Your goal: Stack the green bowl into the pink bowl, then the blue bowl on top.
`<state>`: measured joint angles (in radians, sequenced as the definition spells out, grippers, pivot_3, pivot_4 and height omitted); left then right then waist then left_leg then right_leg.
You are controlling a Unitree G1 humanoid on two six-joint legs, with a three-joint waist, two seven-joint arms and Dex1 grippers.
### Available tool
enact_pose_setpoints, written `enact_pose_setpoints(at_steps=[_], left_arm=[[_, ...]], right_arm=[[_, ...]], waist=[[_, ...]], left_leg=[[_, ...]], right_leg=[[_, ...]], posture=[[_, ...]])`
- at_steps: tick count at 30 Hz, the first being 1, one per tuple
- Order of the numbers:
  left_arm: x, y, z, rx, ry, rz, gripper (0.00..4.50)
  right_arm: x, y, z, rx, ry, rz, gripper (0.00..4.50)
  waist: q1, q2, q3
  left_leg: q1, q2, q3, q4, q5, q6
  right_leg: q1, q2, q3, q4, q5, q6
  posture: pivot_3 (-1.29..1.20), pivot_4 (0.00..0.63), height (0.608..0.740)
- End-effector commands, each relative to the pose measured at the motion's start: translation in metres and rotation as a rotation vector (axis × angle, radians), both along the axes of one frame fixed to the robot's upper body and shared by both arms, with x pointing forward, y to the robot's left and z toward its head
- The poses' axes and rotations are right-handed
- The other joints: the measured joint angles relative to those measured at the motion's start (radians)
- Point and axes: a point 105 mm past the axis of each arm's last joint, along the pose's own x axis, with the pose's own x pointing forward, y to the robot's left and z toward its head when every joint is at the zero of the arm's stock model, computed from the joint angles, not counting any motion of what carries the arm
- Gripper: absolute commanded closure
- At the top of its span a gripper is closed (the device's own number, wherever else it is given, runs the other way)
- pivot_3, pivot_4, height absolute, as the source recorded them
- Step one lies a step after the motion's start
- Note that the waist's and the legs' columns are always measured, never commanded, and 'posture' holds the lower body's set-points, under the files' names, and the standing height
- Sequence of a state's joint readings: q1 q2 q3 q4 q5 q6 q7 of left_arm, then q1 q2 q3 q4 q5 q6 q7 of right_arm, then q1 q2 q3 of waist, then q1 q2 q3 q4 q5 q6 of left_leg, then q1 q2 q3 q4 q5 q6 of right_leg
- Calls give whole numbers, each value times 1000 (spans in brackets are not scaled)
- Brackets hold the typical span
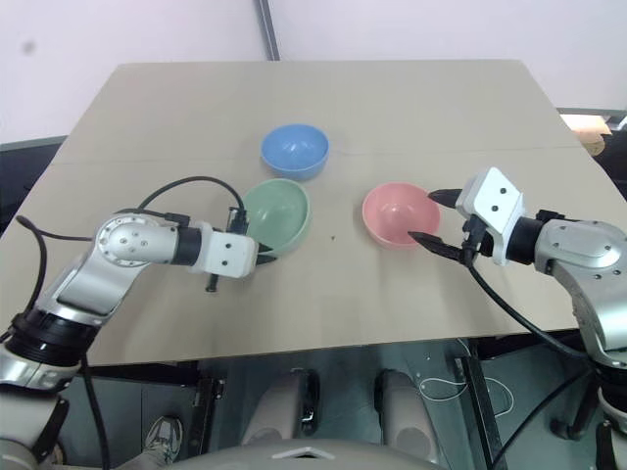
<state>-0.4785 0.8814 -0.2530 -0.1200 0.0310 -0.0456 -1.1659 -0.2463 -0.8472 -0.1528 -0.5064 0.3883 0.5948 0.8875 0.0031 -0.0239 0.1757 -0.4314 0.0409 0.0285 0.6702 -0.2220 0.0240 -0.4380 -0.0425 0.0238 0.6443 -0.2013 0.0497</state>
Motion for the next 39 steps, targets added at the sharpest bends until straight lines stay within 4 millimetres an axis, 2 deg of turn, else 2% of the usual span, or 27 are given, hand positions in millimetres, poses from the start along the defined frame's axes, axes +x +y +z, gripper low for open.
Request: enact_pose_setpoints(at_steps=[1, 6, 12, 14, 17, 26, 29, 31, 32, 35, 39], left_arm=[[7, -29, 51, -149, -32, -74, 4443], [7, -64, 79, -166, -31, -243, 4443], [11, -100, 84, -96, -25, -438, 4443], [14, -107, 83, -68, -27, -485, 4443], [17, -114, 83, -40, -24, -534, 4500], [32, -122, 82, 57, -79, -594, 4500], [30, -129, 74, 85, -59, -636, 3482], [29, -136, 71, 76, -81, -661, 2549], [28, -137, 71, 68, -89, -668, 1955], [30, -140, 76, 5, -141, -661, 935], [46, -126, 100, -110, -157, -517, 935]], right_arm=[[-12, -24, 11, -37, -8, -64, 809], [-42, -45, 0, -47, 99, -120, 809], [-57, -53, 4, 33, 93, -218, 809], [-60, -54, 7, 81, 80, -247, 809], [-67, -51, 12, 144, 70, -266, 36], [-88, -46, 5, 177, 83, -318, 9], [-88, -46, 6, 176, 70, -326, 0], [-86, -46, 7, 169, 54, -329, 0], [-86, -46, 8, 167, 49, -329, 0], [-83, -46, 9, 152, 34, -327, 0], [-78, -46, 8, 146, 27, -315, 0]], waist=[[12, 0, 0], [13, -1, -1], [8, 0, -1], [8, 0, -1], [9, 0, -1], [12, 0, -1], [11, 0, -1], [10, 0, -1], [10, 0, -1], [10, 0, -1], [8, 0, -1]], left_leg=[[0, 0, 0, 0, 0, 0], [1, -1, -3, 1, 0, 0], [2, 0, -5, 2, 0, 0], [3, 0, -5, 2, 0, 0], [2, 0, -5, 3, 0, 0], [1, -1, -6, 3, 0, 0], [1, -1, -6, 3, 0, 0], [1, -1, -6, 3, 0, 0], [1, -1, -6, 3, 0, 0], [1, -1, -6, 3, 0, 0], [1, -1, -6, 3, 0, 0]], right_leg=[[0, 0, 0, 0, 0, 0], [3, 0, -1, -1, 0, 1], [5, 2, -1, -1, -1, 3], [5, 3, -1, 0, -2, 3], [5, 3, -1, 0, -2, 3], [5, 3, -1, -1, -2, 3], [6, 3, -1, -1, -2, 3], [6, 3, -1, -1, -2, 3], [6, 3, -1, -1, -2, 3], [6, 3, -1, -1, -2, 3], [6, 3, -1, -1, -2, 3]], posture=[[0, 150, 740], [0, 150, 740], [0, 150, 740], [0, 150, 740], [0, 150, 740], [0, 150, 740], [0, 150, 740], [0, 150, 740], [0, 150, 740], [0, 150, 740], [0, 150, 740]])
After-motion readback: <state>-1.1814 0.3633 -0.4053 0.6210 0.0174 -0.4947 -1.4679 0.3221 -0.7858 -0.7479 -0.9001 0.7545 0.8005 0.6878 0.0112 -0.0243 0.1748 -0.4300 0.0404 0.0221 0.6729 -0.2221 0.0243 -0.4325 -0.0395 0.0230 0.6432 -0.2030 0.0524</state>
